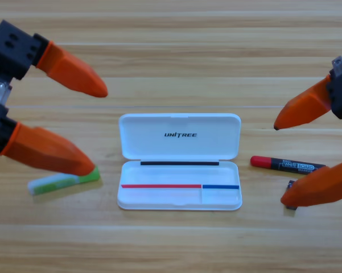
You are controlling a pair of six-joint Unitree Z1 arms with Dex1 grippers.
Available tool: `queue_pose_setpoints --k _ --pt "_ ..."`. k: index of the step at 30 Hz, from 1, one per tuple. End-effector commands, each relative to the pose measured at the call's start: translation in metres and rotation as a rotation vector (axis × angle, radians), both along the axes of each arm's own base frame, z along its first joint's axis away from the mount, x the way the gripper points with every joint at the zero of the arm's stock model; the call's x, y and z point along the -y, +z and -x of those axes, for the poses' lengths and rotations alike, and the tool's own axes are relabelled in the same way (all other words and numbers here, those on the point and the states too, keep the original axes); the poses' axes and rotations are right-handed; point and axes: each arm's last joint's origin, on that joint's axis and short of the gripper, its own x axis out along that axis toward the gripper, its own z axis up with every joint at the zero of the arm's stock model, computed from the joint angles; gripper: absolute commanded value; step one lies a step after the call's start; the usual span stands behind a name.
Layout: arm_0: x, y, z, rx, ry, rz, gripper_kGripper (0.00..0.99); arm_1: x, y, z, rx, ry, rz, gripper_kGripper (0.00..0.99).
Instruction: Clean up eraser and pencils
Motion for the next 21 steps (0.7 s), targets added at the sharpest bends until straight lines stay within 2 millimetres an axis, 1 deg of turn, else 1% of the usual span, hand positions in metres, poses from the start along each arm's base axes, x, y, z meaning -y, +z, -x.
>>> queue_pose_setpoints --k 1,7,15,18,21 --pt "-0.003 -0.006 0.004 0.028 0.028 -0.048 0.990 -0.013 -0.022 0.000 -0.078 0.030 0.069 0.988" --pt "-0.005 -0.002 0.004 0.048 0.061 -0.060 0.990 -0.013 -0.023 0.000 -0.080 0.029 0.070 0.988" --pt "-0.008 -0.005 0.006 0.044 0.070 -0.094 0.990 -0.010 -0.020 0.003 -0.080 0.028 0.057 0.988" --pt "-0.005 0.000 -0.002 0.057 0.104 -0.159 0.990 -0.007 -0.017 0.004 -0.087 -0.003 0.051 0.990" --pt "0.005 0.013 -0.021 0.064 0.136 -0.296 0.989 0.005 -0.007 -0.001 -0.033 -0.147 0.054 0.990"
